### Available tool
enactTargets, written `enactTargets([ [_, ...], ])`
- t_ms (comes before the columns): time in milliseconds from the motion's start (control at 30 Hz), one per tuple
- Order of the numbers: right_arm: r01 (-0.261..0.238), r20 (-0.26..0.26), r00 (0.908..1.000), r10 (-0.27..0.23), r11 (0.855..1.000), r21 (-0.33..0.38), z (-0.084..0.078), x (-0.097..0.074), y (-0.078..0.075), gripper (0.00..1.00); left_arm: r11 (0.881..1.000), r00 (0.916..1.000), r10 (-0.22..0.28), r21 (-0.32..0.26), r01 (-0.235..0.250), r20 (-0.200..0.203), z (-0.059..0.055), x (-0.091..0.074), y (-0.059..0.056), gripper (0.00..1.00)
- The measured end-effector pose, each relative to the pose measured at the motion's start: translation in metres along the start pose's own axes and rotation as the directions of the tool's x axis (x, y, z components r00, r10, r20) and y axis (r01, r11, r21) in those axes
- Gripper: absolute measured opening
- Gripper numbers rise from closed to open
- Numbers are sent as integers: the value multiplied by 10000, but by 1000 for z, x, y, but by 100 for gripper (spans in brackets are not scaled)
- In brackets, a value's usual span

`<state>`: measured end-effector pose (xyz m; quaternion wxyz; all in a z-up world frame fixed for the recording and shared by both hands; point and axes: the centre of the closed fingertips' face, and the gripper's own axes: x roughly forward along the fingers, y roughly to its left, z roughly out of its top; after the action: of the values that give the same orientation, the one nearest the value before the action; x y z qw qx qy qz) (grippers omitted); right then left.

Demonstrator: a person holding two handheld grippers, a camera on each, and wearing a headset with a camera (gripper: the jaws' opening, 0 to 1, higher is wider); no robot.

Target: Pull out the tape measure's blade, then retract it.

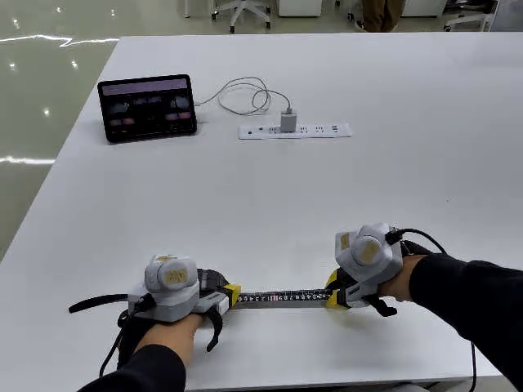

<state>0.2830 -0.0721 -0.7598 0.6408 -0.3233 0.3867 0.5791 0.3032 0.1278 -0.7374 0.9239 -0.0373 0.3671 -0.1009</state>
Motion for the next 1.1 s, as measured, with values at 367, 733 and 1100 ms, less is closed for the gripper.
enactTargets([
  [367, -51, 49, 10000, 51, 10000, -2, 7, 4, 2, 11, 10000, 10000, 4, -2, -4, 0, 0, 0, 0, 65],
  [733, -90, 105, 9999, 90, 10000, 0, 12, 6, 3, 11, 10000, 10000, 3, -3, -3, -2, 0, 1, 0, 65],
  [1100, -129, 94, 9999, 129, 9999, -53, 16, 9, 5, 11, 10000, 10000, 0, -7, 0, 2, 0, 1, 0, 65],
])
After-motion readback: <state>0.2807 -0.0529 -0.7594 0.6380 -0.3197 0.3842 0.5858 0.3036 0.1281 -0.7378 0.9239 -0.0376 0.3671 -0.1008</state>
